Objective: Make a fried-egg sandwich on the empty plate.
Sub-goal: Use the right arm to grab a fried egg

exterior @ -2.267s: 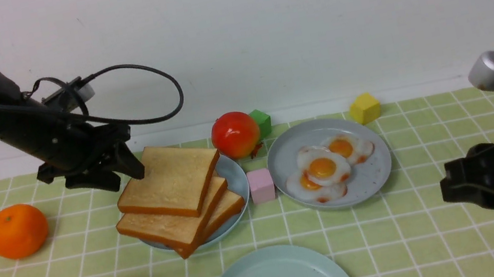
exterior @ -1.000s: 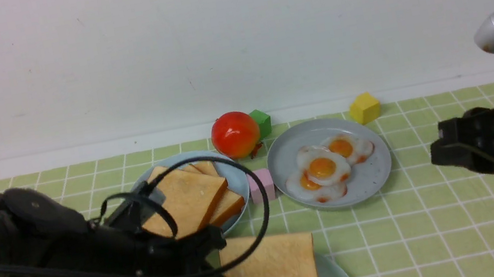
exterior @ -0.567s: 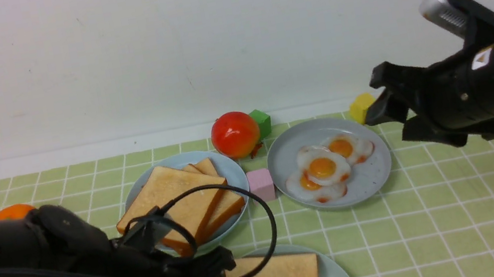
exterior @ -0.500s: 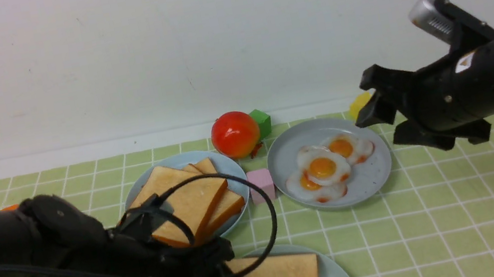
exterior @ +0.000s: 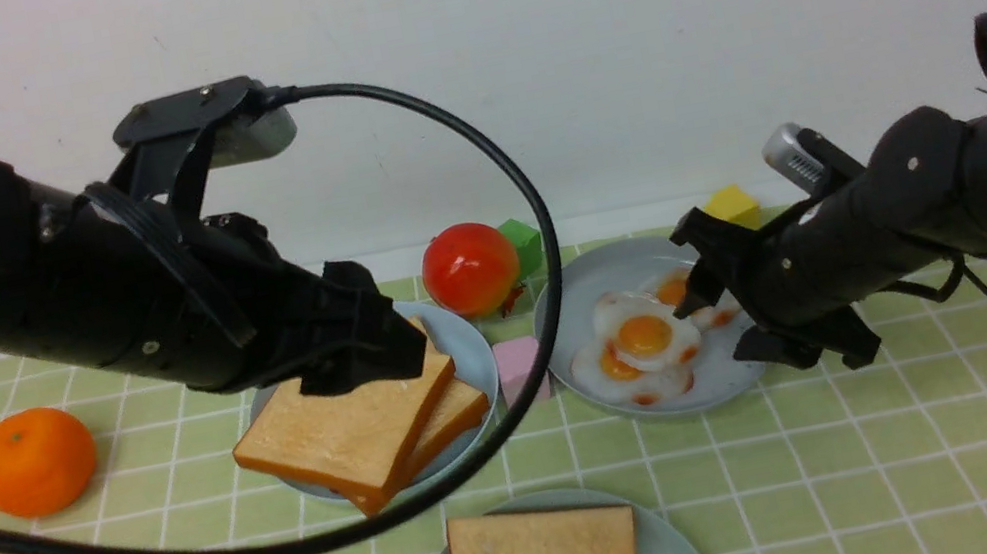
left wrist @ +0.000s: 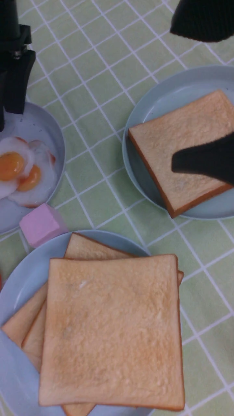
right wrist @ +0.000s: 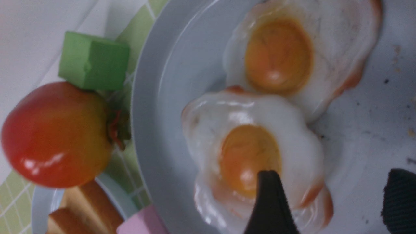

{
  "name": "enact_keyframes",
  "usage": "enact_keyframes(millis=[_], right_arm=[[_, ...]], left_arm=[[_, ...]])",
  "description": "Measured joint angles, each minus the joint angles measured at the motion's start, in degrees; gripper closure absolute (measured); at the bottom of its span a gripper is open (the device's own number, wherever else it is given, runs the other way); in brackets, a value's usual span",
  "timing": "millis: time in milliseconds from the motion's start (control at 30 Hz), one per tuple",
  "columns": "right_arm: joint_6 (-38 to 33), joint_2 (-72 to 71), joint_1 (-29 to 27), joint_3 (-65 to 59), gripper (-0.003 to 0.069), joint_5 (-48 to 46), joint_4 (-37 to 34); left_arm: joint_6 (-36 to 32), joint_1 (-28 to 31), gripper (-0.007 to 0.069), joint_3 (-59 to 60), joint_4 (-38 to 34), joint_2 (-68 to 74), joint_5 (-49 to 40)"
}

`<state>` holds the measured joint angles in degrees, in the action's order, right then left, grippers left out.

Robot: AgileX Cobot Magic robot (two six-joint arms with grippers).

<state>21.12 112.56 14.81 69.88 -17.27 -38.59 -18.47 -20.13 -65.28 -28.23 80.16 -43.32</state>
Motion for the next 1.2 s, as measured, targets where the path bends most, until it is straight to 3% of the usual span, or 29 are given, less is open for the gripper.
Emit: enact_keyframes(millis=[300,400,567,867,1067,1200], right_arm=[[-0.05,4.08,-0.52,1.75,0.0197,3.68,-7.64],[-0.05,4.85,-0.52,2.38,0.0198,4.23,-9.99],[-0.55,5.12,-0.52,2.78,0.0216,3.78,-10.73],[-5.24,5.34,-0.52,2.85,0.0378,-0.41,-11.17],[-8.16,5.48,-0.52,2.85,0.0428,-0.73,-11.17],[-12.10,5.62,-0.52,2.85,0.0509,-0.77,-11.17]], left_arm=[[0.00,0.00,0.0559,0.00,1.91,0.00,0.10],[0.00,0.00,0.0627,0.00,2.14,0.00,0.26],[0.00,0.00,0.0638,0.00,2.48,0.00,0.38],[0.00,0.00,0.0638,0.00,2.69,0.00,0.49],[0.66,0.00,0.0638,0.00,2.69,0.00,0.49],[0.86,0.00,0.0638,0.00,2.69,0.00,0.29]])
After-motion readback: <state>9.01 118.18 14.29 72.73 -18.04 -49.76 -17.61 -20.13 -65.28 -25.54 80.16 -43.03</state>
